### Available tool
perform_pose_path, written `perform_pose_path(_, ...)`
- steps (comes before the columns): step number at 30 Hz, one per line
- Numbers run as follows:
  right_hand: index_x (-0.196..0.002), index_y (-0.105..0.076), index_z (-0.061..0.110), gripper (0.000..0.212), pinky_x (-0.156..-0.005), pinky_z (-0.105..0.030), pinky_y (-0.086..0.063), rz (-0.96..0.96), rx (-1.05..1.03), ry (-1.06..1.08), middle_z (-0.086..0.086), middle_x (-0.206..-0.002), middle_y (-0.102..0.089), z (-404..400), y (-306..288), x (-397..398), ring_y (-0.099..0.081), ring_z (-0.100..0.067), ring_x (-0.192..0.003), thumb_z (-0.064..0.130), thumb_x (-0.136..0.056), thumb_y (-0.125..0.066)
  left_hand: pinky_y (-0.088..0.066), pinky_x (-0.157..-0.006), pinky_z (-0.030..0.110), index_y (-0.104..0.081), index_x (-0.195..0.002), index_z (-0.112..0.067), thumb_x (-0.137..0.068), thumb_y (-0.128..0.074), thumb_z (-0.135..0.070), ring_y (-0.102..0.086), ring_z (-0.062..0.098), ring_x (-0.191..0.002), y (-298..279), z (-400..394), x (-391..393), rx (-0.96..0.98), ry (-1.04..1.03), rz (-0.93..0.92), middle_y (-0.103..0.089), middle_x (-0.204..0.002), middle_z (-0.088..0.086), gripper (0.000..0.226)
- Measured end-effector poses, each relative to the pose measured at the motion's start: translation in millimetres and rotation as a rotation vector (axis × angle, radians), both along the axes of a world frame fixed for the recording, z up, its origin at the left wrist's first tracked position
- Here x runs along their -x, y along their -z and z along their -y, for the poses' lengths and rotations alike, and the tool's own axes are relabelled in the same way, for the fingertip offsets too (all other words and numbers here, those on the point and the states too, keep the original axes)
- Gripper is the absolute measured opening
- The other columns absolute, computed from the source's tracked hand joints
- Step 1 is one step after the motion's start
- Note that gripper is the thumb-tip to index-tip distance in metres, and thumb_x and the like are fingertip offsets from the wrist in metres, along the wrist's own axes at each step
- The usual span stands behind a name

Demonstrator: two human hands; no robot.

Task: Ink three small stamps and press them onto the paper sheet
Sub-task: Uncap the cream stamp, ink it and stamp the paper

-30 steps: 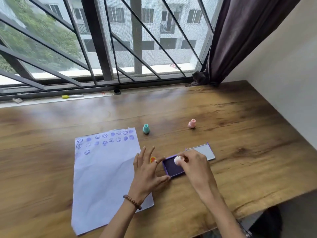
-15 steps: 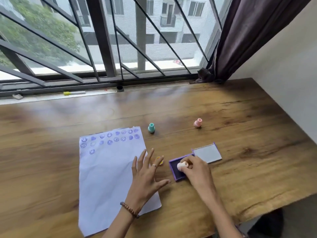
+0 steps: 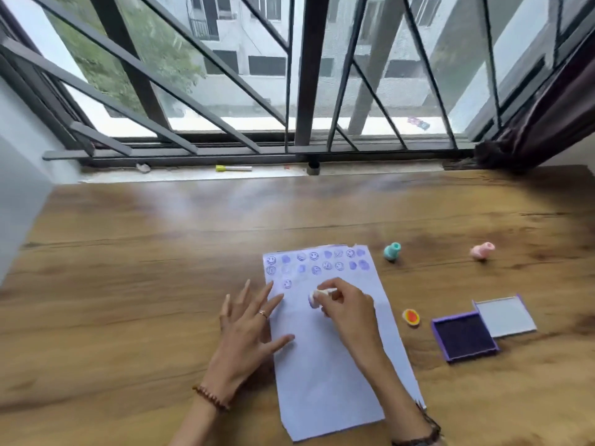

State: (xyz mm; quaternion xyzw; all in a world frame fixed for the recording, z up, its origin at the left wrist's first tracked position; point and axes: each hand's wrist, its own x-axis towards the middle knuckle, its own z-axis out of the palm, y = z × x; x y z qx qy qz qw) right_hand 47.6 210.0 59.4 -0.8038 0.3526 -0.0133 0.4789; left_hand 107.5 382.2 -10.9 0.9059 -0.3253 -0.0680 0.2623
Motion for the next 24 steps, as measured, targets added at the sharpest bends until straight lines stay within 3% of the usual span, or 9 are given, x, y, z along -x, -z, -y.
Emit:
perform_pose_path(3, -0.085, -0.069, 0.018, 0.011, -0.071, -0.028, -0.043, -0.038, 0.226, -0.039, -0.006, -0.093, -0.069, -11.0, 5.4, -25.2, -0.062, -0.021, -0.088, 0.019, -0.079, -0.061, 0.011, -0.109, 0.039, -0.034, -0.137, -0.034, -0.067, -0.037, -0.075, -0.001, 0.016, -0.141, 5.3, -9.5, -11.7, -0.026, 0.088, -0.007, -0.014, -0.146, -0.019, 0.081)
perform_pose_path(6, -0.104, -0.067, 0.015, 0.022, -0.082, -0.030, -0.043, -0.089, 0.327, -0.061, -0.010, -0.109, -0.064, -15.9, 10.0, -41.7, -0.061, -0.025, -0.100, 0.016, -0.083, -0.058, 0.008, -0.108, 0.044, -0.035, -0.137, -0.031, -0.067, -0.040, -0.076, -0.008, 0.019, -0.140, 5.1, -10.5, -14.5, -0.061, 0.135, 0.019, -0.024, -0.148, -0.015, 0.084)
perform_pose_path(10, -0.102, -0.065, 0.013, 0.020, -0.080, -0.034, -0.044, -0.123, 0.447, -0.126, -0.012, -0.104, -0.062, -20.1, 11.1, -49.3, -0.060, -0.029, -0.096, 0.013, -0.085, -0.054, 0.002, -0.105, 0.047, -0.044, -0.133, -0.025, -0.066, -0.059, -0.068, -0.028, 0.028, -0.136, 2.5, -9.5, -14.4, -0.047, 0.142, 0.009, -0.041, -0.144, -0.006, 0.081)
perform_pose_path(14, -0.096, -0.063, 0.009, 0.016, -0.077, -0.036, -0.046, -0.176, 0.540, -0.151, -0.012, -0.102, -0.062, -24.8, 11.5, -54.8, -0.060, -0.031, -0.094, 0.012, -0.086, -0.051, 0.003, -0.106, 0.043, -0.049, -0.129, -0.025, -0.067, -0.043, -0.072, -0.043, 0.025, -0.129, -1.2, -11.4, -13.9, -0.088, 0.149, -0.002, -0.051, -0.138, -0.006, 0.078)
perform_pose_path(19, -0.091, -0.059, 0.007, 0.012, -0.069, -0.034, -0.043, -0.213, 0.689, -0.223, -0.012, -0.097, -0.060, -30.5, 17.0, -53.9, -0.059, -0.030, -0.090, 0.010, -0.089, -0.048, 0.006, -0.108, 0.044, -0.046, -0.131, -0.025, -0.068, -0.039, -0.072, -0.034, 0.021, -0.133, 1.3, -11.6, -15.1, -0.100, 0.155, -0.026, -0.047, -0.141, -0.007, 0.079)
perform_pose_path(24, -0.085, -0.055, 0.005, 0.010, -0.064, -0.035, -0.040, -0.191, 0.699, -0.314, -0.011, -0.093, -0.057, -25.2, 18.9, -51.9, -0.056, -0.031, -0.085, 0.007, -0.088, -0.046, 0.004, -0.108, 0.045, -0.044, -0.132, -0.026, -0.067, -0.041, -0.072, -0.022, 0.016, -0.132, 0.5, -11.9, -13.8, -0.075, 0.144, -0.052, -0.045, -0.142, -0.008, 0.079)
